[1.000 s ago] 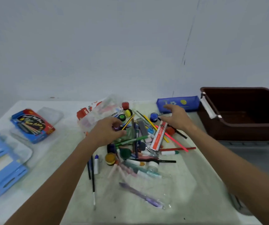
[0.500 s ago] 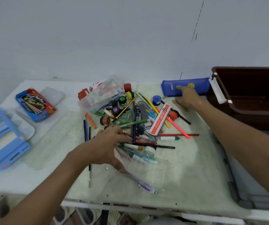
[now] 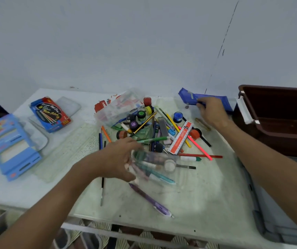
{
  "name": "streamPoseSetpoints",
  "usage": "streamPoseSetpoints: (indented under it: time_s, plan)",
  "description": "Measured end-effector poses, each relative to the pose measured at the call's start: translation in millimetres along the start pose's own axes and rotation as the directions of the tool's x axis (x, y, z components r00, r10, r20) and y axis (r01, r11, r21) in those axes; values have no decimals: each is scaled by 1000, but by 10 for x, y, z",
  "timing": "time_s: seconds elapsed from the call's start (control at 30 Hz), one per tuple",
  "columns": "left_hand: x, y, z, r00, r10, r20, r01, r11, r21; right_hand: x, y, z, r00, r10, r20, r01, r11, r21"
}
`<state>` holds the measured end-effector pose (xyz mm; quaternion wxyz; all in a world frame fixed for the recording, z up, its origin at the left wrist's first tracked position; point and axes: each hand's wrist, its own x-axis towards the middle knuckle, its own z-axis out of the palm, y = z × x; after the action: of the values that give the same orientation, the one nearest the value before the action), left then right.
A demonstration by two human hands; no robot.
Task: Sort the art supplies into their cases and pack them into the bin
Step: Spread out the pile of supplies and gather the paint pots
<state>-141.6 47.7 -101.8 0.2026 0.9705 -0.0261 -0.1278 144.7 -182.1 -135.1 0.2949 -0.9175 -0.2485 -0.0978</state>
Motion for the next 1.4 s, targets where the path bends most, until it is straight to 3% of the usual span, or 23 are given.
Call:
streamPoseSetpoints:
  time_s: [0.13,0.27,0.37,0.5,0.67,0.77,0.93,1.1,1.23,1.4]
  plan:
    - [-62,-164,-298,977,-104,-187,70,981,-181,119,-406,-107,988,-124,-96,127,991,30]
    - [-184,-482,-539,870,-326,-370,236,934,-269,258,-1001,-178,961,-213,-176,239,960,147]
    - [-401,-758,-701,725,-509,-465,375,857,-353,379,-1568,-149,941,-276,-196,320,914,248]
    - [-809,-1103,-906,471,-718,-512,540,694,-476,561,-2405,95,907,-373,-195,420,830,367]
    - [-1361,-1746,-932,214,-854,-474,673,480,-563,637,-3365,787,862,-498,-98,489,763,422]
    - [-1600,-2004,-841,118,-887,-447,687,398,-609,577,-3831,1282,831,-555,-41,509,728,459]
    - [-1697,-2310,-617,20,-946,-323,750,228,-620,389,-4374,1988,808,-578,114,445,726,524]
    - [-1542,-2409,-469,-2,-960,-279,795,168,-583,194,-4497,2492,797,-503,333,288,802,523]
    - [-1433,-2433,-418,17,-966,-259,784,174,-596,98,-4303,2585,669,-520,531,320,846,426]
    - [-1348,-2428,-347,80,-957,-280,807,227,-545,116,-4040,2613,653,-531,540,444,846,294]
